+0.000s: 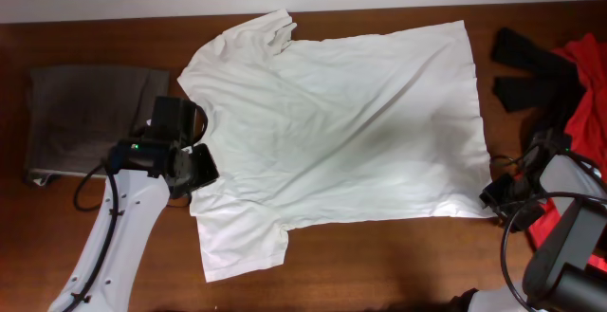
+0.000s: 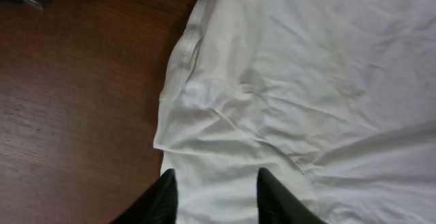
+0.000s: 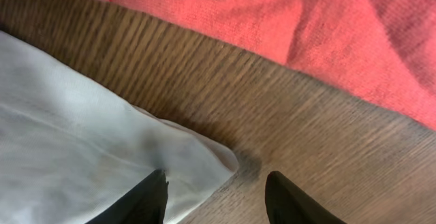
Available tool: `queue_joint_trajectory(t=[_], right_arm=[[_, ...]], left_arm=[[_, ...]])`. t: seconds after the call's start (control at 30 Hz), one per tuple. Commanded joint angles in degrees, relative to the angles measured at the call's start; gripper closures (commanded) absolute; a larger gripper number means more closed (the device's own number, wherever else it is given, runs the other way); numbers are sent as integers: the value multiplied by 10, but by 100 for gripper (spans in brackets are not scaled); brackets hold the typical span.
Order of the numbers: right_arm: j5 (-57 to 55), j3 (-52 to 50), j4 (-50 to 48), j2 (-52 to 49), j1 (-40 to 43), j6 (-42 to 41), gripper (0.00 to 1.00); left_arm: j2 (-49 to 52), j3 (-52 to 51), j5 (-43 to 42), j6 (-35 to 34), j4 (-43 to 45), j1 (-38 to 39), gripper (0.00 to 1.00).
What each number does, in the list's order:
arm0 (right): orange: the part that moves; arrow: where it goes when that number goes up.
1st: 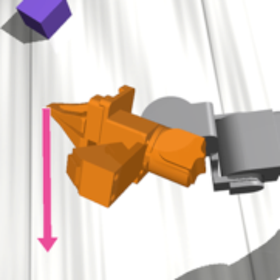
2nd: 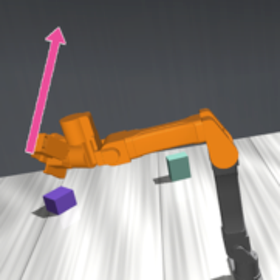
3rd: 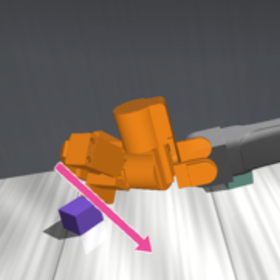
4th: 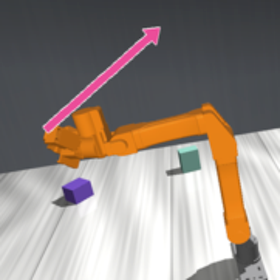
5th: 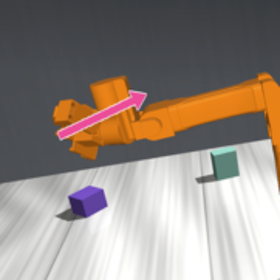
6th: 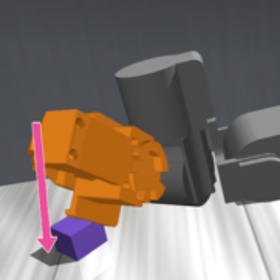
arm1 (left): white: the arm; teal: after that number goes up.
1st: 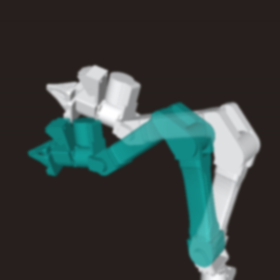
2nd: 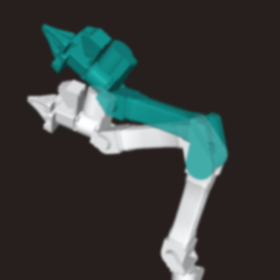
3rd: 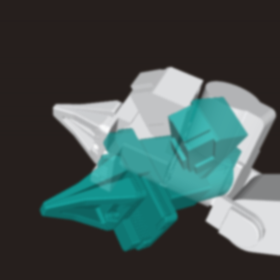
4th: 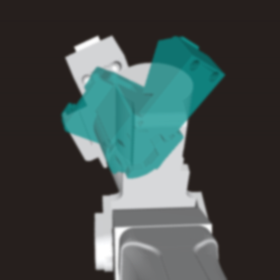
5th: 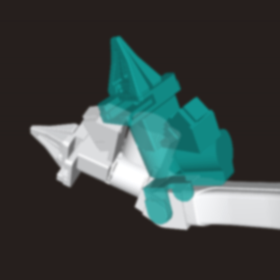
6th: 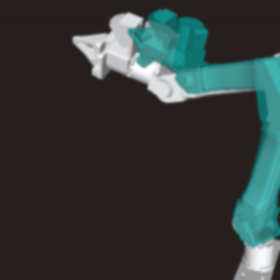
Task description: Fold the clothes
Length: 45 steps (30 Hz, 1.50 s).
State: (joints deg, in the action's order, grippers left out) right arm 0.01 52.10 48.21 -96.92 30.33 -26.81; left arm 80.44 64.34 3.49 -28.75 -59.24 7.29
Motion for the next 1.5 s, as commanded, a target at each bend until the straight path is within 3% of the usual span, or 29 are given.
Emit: queue_joint_trajectory(t=[0.0,0.17,0.23,0.33,0.63,1.1,1.37,1.47], right_arm=[[-7,-20,-18,0,1,-9,50],[-5,-57,-67,0,1,-23,57],[-5,-61,-72,0,1,-23,74],[-5,-61,-72,0,1,-23,86],[-7,-61,-71,0,1,-22,88],[-7,-61,-71,0,1,-22,87],[-7,-61,-71,0,1,-22,85],[-7,-61,-71,0,1,-22,83]], left_arm=[[2,-3,9,1,1,-3,61],[2,-3,8,1,0,-3,61],[2,-4,8,1,-3,-3,61],[2,-6,1,1,-19,-3,62],[2,-76,-98,-2,-54,-3,60],[2,-230,-117,-23,35,-3,55],[2,-275,-111,-141,36,-13,55],[2,-277,-110,-154,40,-26,53]])
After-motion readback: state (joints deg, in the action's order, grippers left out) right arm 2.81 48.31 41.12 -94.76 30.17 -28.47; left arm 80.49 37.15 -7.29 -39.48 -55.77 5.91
